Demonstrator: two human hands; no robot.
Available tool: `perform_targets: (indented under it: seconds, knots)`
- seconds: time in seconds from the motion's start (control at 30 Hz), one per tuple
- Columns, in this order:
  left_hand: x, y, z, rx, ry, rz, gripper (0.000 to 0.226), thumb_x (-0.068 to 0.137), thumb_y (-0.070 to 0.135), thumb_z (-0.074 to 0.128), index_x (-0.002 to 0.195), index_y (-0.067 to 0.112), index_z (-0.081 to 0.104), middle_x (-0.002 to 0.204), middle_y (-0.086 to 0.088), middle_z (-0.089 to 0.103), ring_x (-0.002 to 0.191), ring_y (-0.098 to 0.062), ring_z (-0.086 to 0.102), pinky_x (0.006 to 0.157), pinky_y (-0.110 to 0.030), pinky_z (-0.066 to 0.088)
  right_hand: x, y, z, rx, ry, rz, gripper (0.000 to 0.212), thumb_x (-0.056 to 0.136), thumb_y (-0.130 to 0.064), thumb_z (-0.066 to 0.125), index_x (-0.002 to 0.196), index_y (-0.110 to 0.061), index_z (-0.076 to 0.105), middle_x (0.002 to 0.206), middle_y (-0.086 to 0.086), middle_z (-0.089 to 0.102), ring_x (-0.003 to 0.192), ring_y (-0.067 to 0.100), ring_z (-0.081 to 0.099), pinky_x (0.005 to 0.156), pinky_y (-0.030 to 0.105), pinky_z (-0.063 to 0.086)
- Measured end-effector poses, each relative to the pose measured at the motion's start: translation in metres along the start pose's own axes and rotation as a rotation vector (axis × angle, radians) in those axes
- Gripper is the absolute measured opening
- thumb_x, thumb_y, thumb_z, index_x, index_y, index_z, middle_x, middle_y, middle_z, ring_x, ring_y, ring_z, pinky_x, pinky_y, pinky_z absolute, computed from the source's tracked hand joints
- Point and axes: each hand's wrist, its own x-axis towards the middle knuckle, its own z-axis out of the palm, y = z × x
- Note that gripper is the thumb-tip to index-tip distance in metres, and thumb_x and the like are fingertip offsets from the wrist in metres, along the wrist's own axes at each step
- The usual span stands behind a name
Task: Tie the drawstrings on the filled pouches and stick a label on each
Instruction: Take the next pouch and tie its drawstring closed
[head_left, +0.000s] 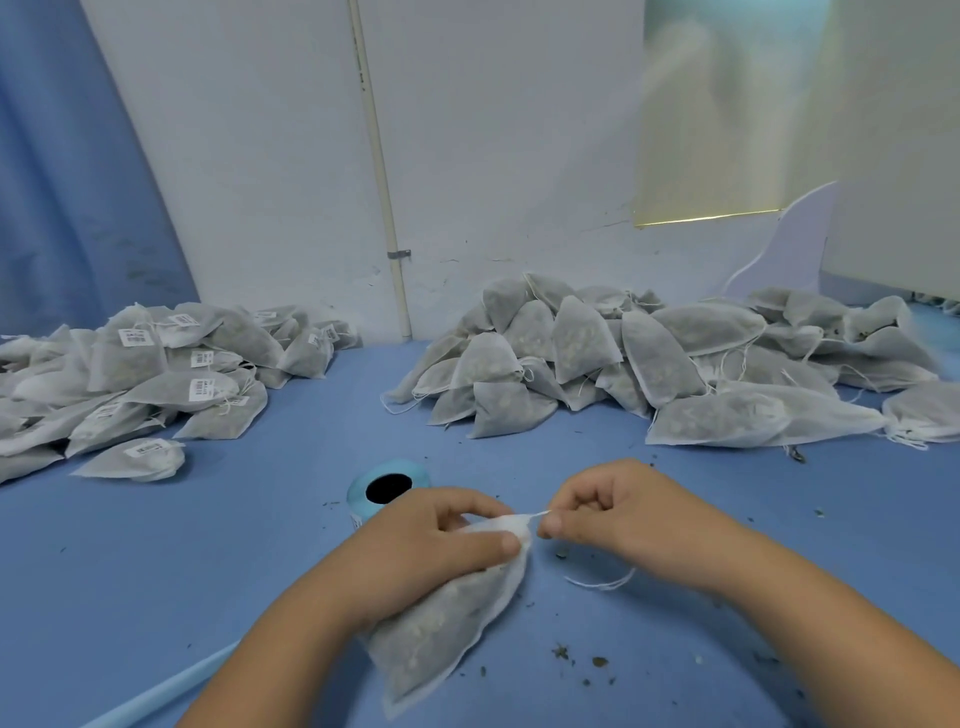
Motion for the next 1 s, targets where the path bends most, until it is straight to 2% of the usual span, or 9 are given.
perform_targets:
  seconds: [0.07, 0.13, 0.23, 0.33, 0.4, 0.53, 0.7, 0.83, 1.0]
  knots:
    - [0.0, 0.0, 0.004, 0.147, 0.068, 0.057, 0.017, 0.088, 0.033, 0.066, 0.101, 0.043, 0.072, 0.091, 0.022, 0.071, 0.087, 0.004, 0.064, 0.078, -0.014, 0.049, -0.002, 0.0, -0.007, 0.024, -0.013, -0.003, 0.014, 0.088, -0.027, 0.068, 0.077, -0.023, 0.075, 0.048, -0.021, 0.051, 0.044, -0.004, 0.044, 0.046, 0.004, 0.032]
    - [0.0, 0.006, 0.012, 0.369, 0.16, 0.155, 0.036, 0.09, 0.022, 0.059, 0.118, 0.043, 0.065, 0.112, 0.032, 0.063, 0.109, 0.014, 0.052, 0.09, -0.005, 0.038, -0.004, -0.001, -0.008, 0.05, -0.034, -0.025, 0.017, 0.091, -0.024, 0.064, 0.08, -0.021, 0.076, 0.048, -0.022, 0.052, 0.044, -0.005, 0.046, 0.046, 0.004, 0.032]
    - [0.001, 0.016, 0.028, 0.473, 0.272, 0.329, 0.059, 0.087, 0.005, 0.051, 0.136, 0.037, 0.052, 0.136, 0.022, 0.05, 0.127, 0.001, 0.043, 0.103, -0.012, 0.031, -0.004, -0.004, -0.002, 0.088, -0.034, -0.072, 0.018, 0.091, -0.024, 0.063, 0.078, -0.022, 0.075, 0.047, -0.019, 0.049, 0.044, -0.002, 0.04, 0.047, 0.007, 0.031]
    - [-0.003, 0.03, 0.045, 0.213, 0.339, 0.415, 0.047, 0.079, -0.004, 0.048, 0.11, 0.028, 0.065, 0.1, 0.01, 0.068, 0.094, -0.01, 0.06, 0.079, -0.024, 0.047, -0.005, -0.01, 0.002, 0.189, -0.013, -0.143, 0.018, 0.092, -0.009, 0.06, 0.079, -0.01, 0.073, 0.053, -0.017, 0.059, 0.043, -0.004, 0.047, 0.048, 0.005, 0.035]
    - [-0.004, 0.036, 0.052, -0.073, 0.361, 0.304, 0.044, 0.082, -0.002, 0.049, 0.106, 0.029, 0.068, 0.088, 0.009, 0.071, 0.079, -0.006, 0.065, 0.069, -0.018, 0.048, -0.007, -0.012, 0.001, 0.217, 0.004, -0.174, 0.017, 0.092, -0.002, 0.058, 0.081, 0.003, 0.069, 0.054, -0.014, 0.062, 0.043, -0.006, 0.051, 0.048, 0.004, 0.038]
    - [-0.004, 0.04, 0.051, -0.586, 0.286, 0.041, 0.02, 0.092, 0.008, 0.054, 0.096, 0.013, 0.073, 0.078, -0.005, 0.071, 0.065, -0.015, 0.062, 0.064, -0.024, 0.047, -0.008, -0.014, -0.005, 0.165, 0.078, -0.192, 0.017, 0.09, -0.01, 0.062, 0.075, -0.005, 0.07, 0.045, -0.016, 0.053, 0.042, -0.005, 0.048, 0.047, 0.005, 0.036]
    - [-0.008, 0.035, 0.035, -0.373, 0.152, -0.013, 0.025, 0.09, 0.026, 0.061, 0.066, 0.018, 0.068, 0.065, -0.001, 0.068, 0.057, -0.013, 0.058, 0.061, -0.021, 0.049, -0.008, -0.007, -0.014, 0.104, 0.121, -0.125, 0.017, 0.078, -0.027, 0.075, 0.066, -0.016, 0.069, 0.049, -0.01, 0.031, 0.049, 0.009, 0.029, 0.049, 0.015, 0.029]
    - [-0.011, 0.036, 0.029, -0.291, 0.058, -0.03, 0.025, 0.091, 0.026, 0.06, 0.068, 0.02, 0.068, 0.065, 0.002, 0.068, 0.056, -0.012, 0.06, 0.06, -0.018, 0.05, -0.007, -0.007, -0.014, 0.116, 0.152, -0.161, 0.027, 0.062, -0.042, 0.075, 0.064, -0.016, 0.068, 0.05, -0.006, 0.028, 0.049, 0.01, 0.027, 0.048, 0.014, 0.029]
    - [-0.011, 0.034, 0.023, -0.308, -0.018, -0.052, 0.022, 0.092, 0.023, 0.06, 0.072, 0.017, 0.068, 0.067, -0.002, 0.07, 0.055, -0.014, 0.061, 0.059, -0.02, 0.049, -0.006, -0.006, -0.013, 0.099, 0.179, -0.187, 0.03, 0.061, -0.046, 0.074, 0.065, -0.017, 0.067, 0.054, -0.001, 0.03, 0.05, 0.01, 0.028, 0.047, 0.014, 0.028]
